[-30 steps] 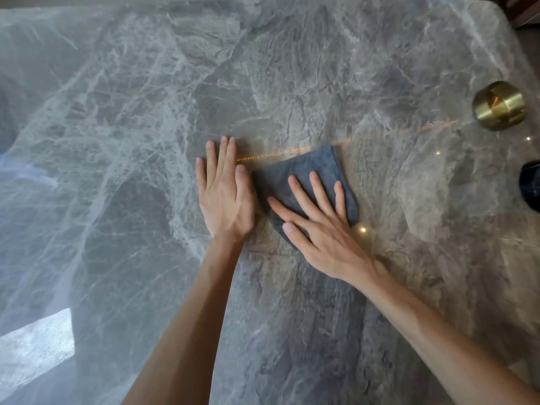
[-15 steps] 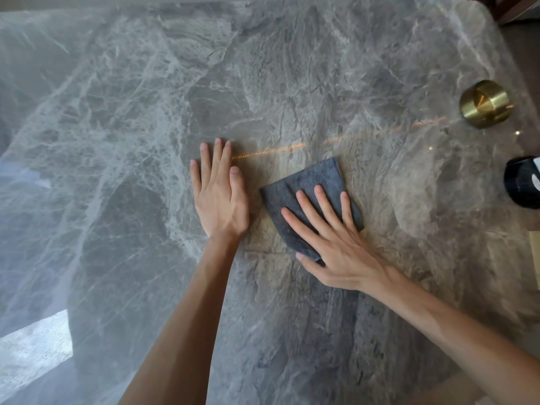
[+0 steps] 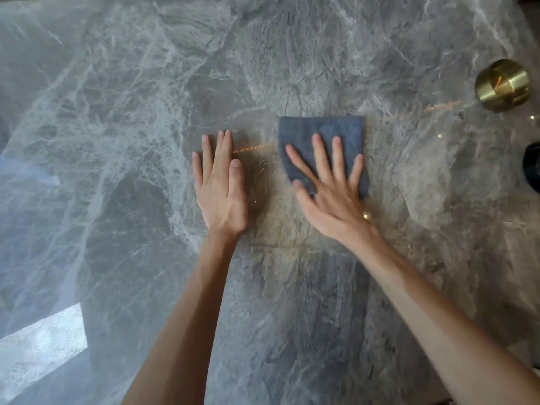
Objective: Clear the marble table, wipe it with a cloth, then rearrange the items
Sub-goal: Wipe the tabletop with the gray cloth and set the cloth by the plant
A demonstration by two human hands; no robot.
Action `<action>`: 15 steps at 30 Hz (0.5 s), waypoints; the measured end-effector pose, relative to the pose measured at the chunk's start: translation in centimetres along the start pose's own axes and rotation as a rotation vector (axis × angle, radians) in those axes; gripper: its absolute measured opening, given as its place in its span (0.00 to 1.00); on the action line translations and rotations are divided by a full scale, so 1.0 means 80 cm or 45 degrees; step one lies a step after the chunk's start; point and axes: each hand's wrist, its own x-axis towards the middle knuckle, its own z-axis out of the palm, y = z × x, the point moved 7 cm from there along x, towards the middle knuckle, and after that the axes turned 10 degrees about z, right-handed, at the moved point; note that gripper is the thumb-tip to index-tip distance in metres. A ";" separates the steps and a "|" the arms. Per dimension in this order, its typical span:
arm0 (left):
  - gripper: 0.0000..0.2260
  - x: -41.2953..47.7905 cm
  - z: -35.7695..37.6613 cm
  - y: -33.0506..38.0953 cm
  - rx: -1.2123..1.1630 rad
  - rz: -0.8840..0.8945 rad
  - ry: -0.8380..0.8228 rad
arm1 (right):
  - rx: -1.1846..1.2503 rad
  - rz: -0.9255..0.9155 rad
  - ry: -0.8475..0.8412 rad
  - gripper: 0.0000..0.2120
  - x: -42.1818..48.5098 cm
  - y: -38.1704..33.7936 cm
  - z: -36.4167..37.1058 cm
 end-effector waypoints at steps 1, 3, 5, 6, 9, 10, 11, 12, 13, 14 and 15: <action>0.24 0.000 0.000 0.000 -0.004 0.003 -0.003 | -0.019 -0.018 -0.012 0.27 -0.017 0.020 0.001; 0.24 -0.002 -0.001 0.001 0.001 0.007 -0.010 | -0.028 -0.034 -0.042 0.27 -0.069 0.039 0.010; 0.24 -0.001 -0.001 0.003 0.017 0.009 -0.016 | -0.030 -0.110 -0.049 0.28 -0.119 0.016 0.025; 0.25 -0.001 -0.002 0.003 0.019 0.013 -0.014 | -0.040 -0.182 -0.034 0.28 -0.129 -0.007 0.031; 0.26 0.001 -0.003 0.000 -0.044 0.033 -0.005 | -0.036 -0.336 0.081 0.30 -0.084 -0.071 0.026; 0.25 0.001 -0.003 -0.002 -0.075 0.035 -0.003 | -0.036 -0.326 0.086 0.30 -0.055 -0.079 0.019; 0.25 0.001 -0.003 -0.003 -0.102 0.036 -0.007 | -0.034 -0.286 0.090 0.30 -0.028 -0.074 0.011; 0.24 -0.001 -0.002 -0.003 -0.126 0.039 -0.016 | -0.027 -0.235 0.092 0.30 -0.007 -0.058 0.005; 0.24 -0.003 -0.002 -0.002 -0.146 0.042 -0.022 | -0.020 -0.194 0.095 0.29 0.005 -0.036 0.000; 0.24 -0.004 -0.003 -0.001 -0.165 0.042 -0.025 | -0.028 -0.169 0.094 0.28 0.010 -0.012 -0.003; 0.23 -0.004 -0.003 0.000 -0.181 0.038 -0.023 | -0.038 -0.168 0.094 0.27 0.010 0.010 -0.005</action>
